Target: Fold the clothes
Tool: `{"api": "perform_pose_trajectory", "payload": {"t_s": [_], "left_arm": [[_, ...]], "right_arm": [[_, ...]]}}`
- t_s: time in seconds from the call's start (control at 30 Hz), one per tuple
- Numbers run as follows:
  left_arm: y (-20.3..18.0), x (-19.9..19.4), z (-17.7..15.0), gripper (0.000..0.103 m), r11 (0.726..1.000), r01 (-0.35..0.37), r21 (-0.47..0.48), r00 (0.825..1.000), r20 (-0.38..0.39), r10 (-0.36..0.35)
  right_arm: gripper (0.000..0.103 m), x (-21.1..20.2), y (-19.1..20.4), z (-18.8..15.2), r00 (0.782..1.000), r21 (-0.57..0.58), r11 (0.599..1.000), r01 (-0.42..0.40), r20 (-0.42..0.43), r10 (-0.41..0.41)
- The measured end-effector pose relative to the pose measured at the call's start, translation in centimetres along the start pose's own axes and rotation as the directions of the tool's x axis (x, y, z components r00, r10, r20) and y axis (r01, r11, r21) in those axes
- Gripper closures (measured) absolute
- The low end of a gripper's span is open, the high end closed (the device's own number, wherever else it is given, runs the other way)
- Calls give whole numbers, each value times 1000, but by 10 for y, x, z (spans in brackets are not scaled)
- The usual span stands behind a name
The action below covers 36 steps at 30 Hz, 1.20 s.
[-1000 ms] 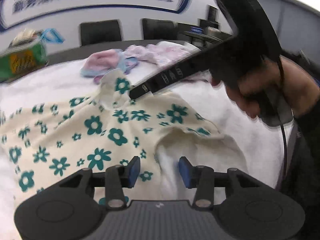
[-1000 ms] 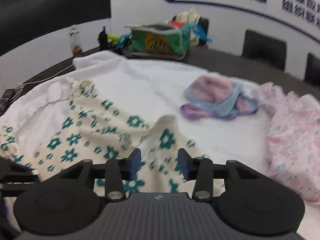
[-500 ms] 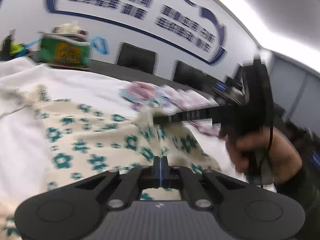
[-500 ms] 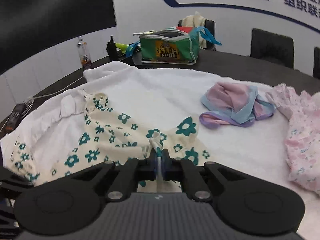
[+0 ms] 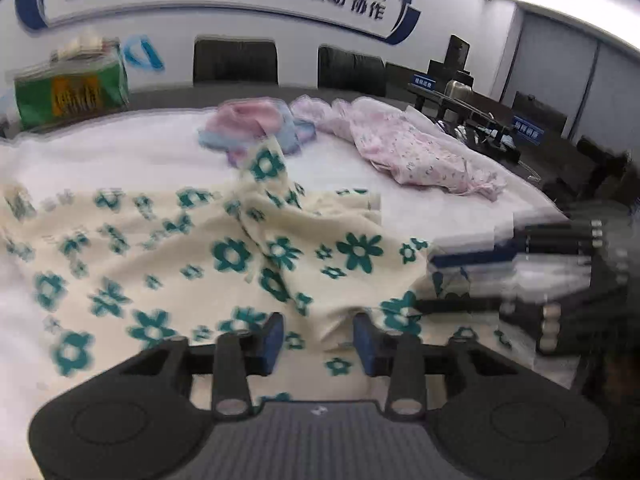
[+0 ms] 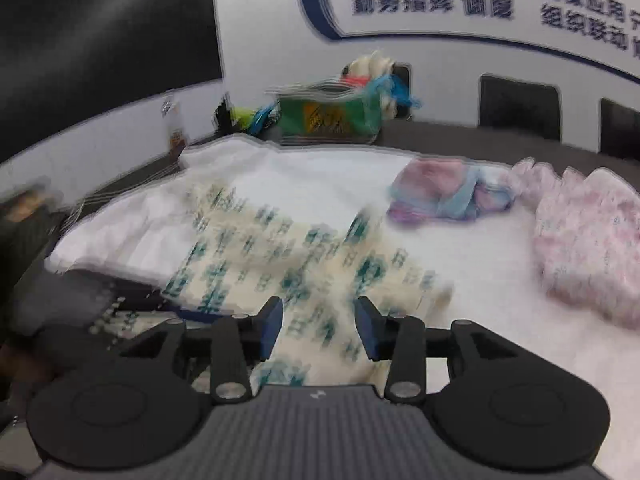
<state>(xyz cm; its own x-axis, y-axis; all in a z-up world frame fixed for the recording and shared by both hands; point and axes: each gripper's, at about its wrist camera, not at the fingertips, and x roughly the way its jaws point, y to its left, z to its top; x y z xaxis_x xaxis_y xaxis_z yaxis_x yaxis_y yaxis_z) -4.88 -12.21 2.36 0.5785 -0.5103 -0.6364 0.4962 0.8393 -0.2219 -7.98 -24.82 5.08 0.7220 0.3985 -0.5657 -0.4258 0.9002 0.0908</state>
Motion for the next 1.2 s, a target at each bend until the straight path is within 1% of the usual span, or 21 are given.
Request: {"api": "perform_pose_trajectory", "payload": {"t_s": [0.03,0.1,0.13,0.17,0.23,0.27,0.37,0.43,0.5,0.53,0.6,0.63,0.77,0.83,0.9,0.93,0.97,1.03,1.1,1.13,1.2], "left_arm": [[4,4,1,100,999,27,-27,999,-19,-27],[13,3,-2,102,995,41,-94,999,3,-41],[17,-3,-4,102,990,57,-126,998,28,-53],[22,-11,-6,102,984,77,-160,996,53,-69],[29,-27,-10,102,978,67,-197,993,105,-47],[29,-32,-12,102,981,32,-191,993,114,-10],[30,-36,-19,102,983,31,-182,996,87,-15],[30,-34,-20,102,985,17,-170,997,75,-4],[34,-33,-19,102,983,4,-186,997,80,11],[37,-34,-18,102,979,4,-206,997,81,12],[44,-38,-17,102,971,5,-240,996,90,18],[47,-40,-17,102,967,4,-255,995,96,21],[56,-41,-22,102,963,-31,-267,997,63,50],[51,-48,-25,100,963,-64,-260,992,90,90],[46,-55,-28,79,963,-97,-253,984,119,130],[40,-62,-26,76,965,-114,-237,975,157,154],[33,-68,-23,75,967,-129,-220,965,195,173],[16,-73,-16,75,983,-109,-151,961,235,142],[-5,-64,-8,74,998,-22,-53,976,214,33],[-14,-57,-5,74,1000,-2,-19,983,185,6],[-26,-48,-6,74,999,-22,27,985,173,17]], "right_arm": [[63,2,5,-10,1000,-10,1000,2,-23,-3],[73,8,13,-28,998,-12,1000,20,-60,-21],[84,8,13,-32,998,-5,1000,22,-63,-22],[84,9,14,-37,998,2,1000,24,-66,-23],[83,8,15,-43,997,13,1000,20,-70,-19],[80,3,15,-41,998,14,1000,10,-58,-9],[65,-20,1,-32,999,80,997,6,53,-10],[66,-28,-15,-29,993,162,986,30,111,-48],[66,-21,-25,-30,991,200,977,78,95,-99],[67,-19,-26,-32,993,202,977,65,81,-83],[88,-14,-27,-36,997,206,978,38,54,-50],[94,-12,-27,-38,999,208,978,24,40,-34],[98,-10,-23,-43,1000,176,984,-2,-29,7],[97,-14,-15,-44,997,122,993,8,-77,2],[94,-9,-10,-45,990,69,997,22,-142,-12],[92,-9,-11,-43,989,64,998,27,-148,-17],[82,-13,-17,-38,993,87,996,28,-116,-18],[65,-21,-40,-23,999,175,984,36,-14,-34],[64,-14,-68,-8,997,262,964,49,44,-62],[64,1,-82,2,996,294,954,63,37,-77],[64,37,-104,15,997,322,943,82,-22,-79]]}}
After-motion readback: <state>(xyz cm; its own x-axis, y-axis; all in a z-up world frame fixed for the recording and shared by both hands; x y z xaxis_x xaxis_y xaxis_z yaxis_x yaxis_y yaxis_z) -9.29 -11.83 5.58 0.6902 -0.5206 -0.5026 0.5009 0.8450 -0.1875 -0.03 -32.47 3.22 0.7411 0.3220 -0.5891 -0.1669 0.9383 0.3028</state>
